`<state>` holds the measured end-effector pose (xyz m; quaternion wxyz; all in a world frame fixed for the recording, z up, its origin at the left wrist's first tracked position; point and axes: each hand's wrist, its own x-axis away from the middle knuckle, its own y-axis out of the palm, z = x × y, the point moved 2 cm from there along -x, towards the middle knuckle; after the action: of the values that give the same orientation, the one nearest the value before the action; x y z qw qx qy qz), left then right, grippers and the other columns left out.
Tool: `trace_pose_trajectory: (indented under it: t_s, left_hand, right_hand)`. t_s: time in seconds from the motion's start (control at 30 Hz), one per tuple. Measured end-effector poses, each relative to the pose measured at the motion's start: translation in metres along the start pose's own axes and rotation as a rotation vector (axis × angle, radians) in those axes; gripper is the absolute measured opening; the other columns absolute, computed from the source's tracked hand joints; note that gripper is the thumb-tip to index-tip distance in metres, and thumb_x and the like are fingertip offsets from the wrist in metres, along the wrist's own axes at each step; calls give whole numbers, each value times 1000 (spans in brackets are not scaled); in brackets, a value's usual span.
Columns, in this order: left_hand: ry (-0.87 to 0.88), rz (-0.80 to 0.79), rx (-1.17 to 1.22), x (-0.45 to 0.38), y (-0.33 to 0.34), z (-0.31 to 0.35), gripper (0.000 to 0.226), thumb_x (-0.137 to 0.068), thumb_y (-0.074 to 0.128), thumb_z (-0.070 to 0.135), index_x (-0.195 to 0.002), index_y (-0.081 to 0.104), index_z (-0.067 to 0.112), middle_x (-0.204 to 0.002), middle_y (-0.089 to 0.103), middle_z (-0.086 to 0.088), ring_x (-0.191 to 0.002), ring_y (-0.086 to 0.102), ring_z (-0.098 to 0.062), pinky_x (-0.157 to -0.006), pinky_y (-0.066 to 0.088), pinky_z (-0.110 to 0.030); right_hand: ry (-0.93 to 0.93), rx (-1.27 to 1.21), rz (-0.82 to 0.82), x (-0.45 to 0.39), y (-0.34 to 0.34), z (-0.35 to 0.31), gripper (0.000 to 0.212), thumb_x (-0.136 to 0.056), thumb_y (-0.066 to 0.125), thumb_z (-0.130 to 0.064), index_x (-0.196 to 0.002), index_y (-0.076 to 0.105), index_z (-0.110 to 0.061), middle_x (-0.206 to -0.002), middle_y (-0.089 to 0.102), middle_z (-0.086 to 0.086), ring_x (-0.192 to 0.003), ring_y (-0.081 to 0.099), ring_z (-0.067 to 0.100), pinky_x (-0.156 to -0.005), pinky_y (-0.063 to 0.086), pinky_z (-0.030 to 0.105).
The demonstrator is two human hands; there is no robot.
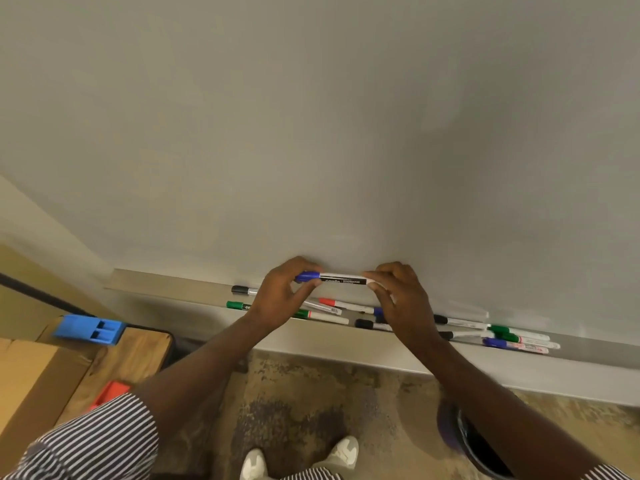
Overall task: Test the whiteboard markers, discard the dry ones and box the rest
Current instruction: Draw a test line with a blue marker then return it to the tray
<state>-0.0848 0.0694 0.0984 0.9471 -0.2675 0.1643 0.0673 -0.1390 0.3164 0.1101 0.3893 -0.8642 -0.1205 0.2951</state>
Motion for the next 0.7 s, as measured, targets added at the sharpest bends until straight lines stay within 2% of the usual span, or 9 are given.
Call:
trace_pose_trajectory:
  t_s: [0.1, 0.17, 0.23, 0.33, 0.43, 0.5, 0.57, 0.7]
  left_hand:
    - [-73, 62, 186, -1, -5, 28, 15, -96, 68, 22, -108, 72, 15, -97, 68, 6, -89, 66, -19, -75, 58, -31]
    - [-113, 66, 260, 1, -10, 44, 15, -95, 67, 20, -109, 72, 15, -97, 68, 4, -86, 66, -21, -71, 59, -29]
    - [-134, 29, 288, 4, -17, 58, 17, -93, 66, 21, -109, 71, 17, -99, 68, 2, -85, 67, -25, -68, 60, -29]
    - [-153, -17, 261, 4, -33, 76, 19, -91, 66, 21, -109, 69, 18, -100, 70, 7, -77, 69, -18, -67, 59, -27]
    - [-132, 9, 261, -4, -46, 92, 19, -94, 70, 24, -110, 69, 14, -94, 71, 3, -63, 67, -17, -65, 60, -33]
    - [-113, 77, 315, -12, -51, 102, 24, -94, 68, 26, -112, 68, 9, -86, 69, -4, -59, 64, -29, -62, 59, -37]
    - [-96, 163, 376, -20, -54, 112, 22, -96, 66, 20, -113, 67, 5, -82, 68, -7, -58, 61, -35, -60, 57, -37]
    - [-60, 307, 435, -33, -59, 134, 17, -94, 62, 17, -109, 66, 9, -75, 66, -12, -56, 62, -27, -58, 58, -32]
  right_hand:
    - [8, -185, 21, -10, -18, -6, 26, -102, 53, -33, -117, 71, -20, -109, 68, -11, -103, 64, 13, -89, 57, 37]
    - [36, -312, 3, -16, -31, -14, 18, -101, 57, -31, -115, 68, -34, -106, 67, -28, -99, 65, 2, -89, 57, 29]
    - [74, -410, -53, -21, -43, -23, 17, -99, 58, -35, -112, 63, -45, -101, 68, -34, -98, 67, 1, -85, 58, 23]
    - [92, -542, -122, -24, -58, -35, 16, -99, 58, -38, -112, 65, -44, -101, 73, -25, -98, 70, 10, -79, 60, 26]
    - [158, -744, -132, -29, -68, -48, 15, -100, 59, -28, -110, 70, -29, -95, 77, -9, -83, 71, 15, -70, 59, 24]
    - [236, -913, -114, -33, -72, -61, 22, -95, 55, -26, -109, 71, -18, -90, 78, 2, -74, 71, 19, -65, 60, 26]
    - [301, -1034, -59, -37, -74, -74, 26, -94, 53, -28, -108, 70, -14, -85, 77, 5, -68, 72, 21, -58, 59, 27]
    - [329, -1234, 84, -48, -74, -104, 33, -90, 59, -44, -104, 75, -20, -81, 75, 8, -63, 70, 22, -48, 53, 26]
